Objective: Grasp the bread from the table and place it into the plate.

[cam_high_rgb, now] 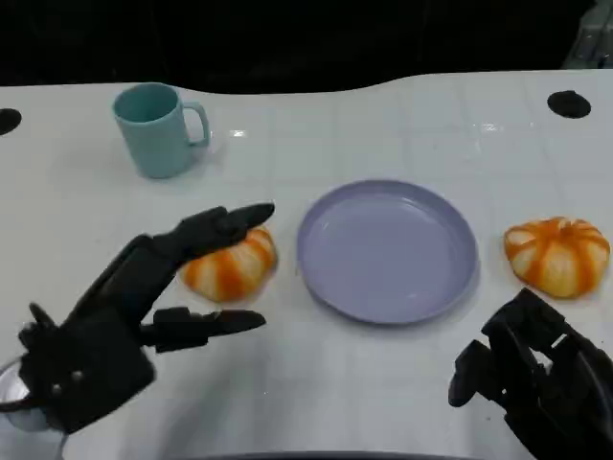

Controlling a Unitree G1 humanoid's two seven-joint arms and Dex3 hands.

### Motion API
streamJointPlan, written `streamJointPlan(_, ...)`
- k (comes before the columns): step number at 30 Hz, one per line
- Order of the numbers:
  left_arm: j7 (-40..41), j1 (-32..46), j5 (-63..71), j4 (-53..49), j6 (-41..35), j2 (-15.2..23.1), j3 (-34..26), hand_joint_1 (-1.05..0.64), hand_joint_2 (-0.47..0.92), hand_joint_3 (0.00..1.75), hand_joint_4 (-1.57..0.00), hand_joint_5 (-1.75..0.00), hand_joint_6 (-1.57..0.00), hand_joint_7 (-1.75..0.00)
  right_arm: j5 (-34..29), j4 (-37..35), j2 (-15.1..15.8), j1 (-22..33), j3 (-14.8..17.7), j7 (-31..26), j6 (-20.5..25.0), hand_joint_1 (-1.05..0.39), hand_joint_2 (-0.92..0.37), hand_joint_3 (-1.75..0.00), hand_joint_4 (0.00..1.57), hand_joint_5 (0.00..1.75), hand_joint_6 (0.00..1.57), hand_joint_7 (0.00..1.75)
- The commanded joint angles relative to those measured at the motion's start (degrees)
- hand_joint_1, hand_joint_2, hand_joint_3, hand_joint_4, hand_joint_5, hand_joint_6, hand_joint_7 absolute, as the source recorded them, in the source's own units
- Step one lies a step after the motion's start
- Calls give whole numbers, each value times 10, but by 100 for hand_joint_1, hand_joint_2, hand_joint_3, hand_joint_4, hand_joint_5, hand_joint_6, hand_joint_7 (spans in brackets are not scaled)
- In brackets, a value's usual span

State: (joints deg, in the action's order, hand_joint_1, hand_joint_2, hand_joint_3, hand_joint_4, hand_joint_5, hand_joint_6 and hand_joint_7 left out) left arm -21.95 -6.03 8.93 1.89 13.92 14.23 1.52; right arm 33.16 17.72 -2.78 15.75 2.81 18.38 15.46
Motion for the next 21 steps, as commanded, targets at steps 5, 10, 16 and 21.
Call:
streamJointPlan(5,89,-49,193,23,21,62,38,-13,71,0,0,-34,-23,-1,3,-3,1,-5,4,1,-5,-53,-75,-56,69,175,58,155)
streamJointPlan(10,100,-87,360,26,-50,79,94,-12,72,0,0,-29,-23,-1,-1,0,2,-4,3,-3,-4,-54,-75,-57,70,175,58,156)
streamJointPlan(16,77,-136,402,-34,-121,65,142,-7,73,1,0,-18,-21,-1,2,1,2,-4,4,-2,-2,-54,-74,-57,70,175,57,156)
streamJointPlan(21,58,-187,420,-109,-176,48,183,-7,75,1,0,-15,-20,0,4,6,3,-2,5,-5,3,-54,-74,-58,69,175,57,157)
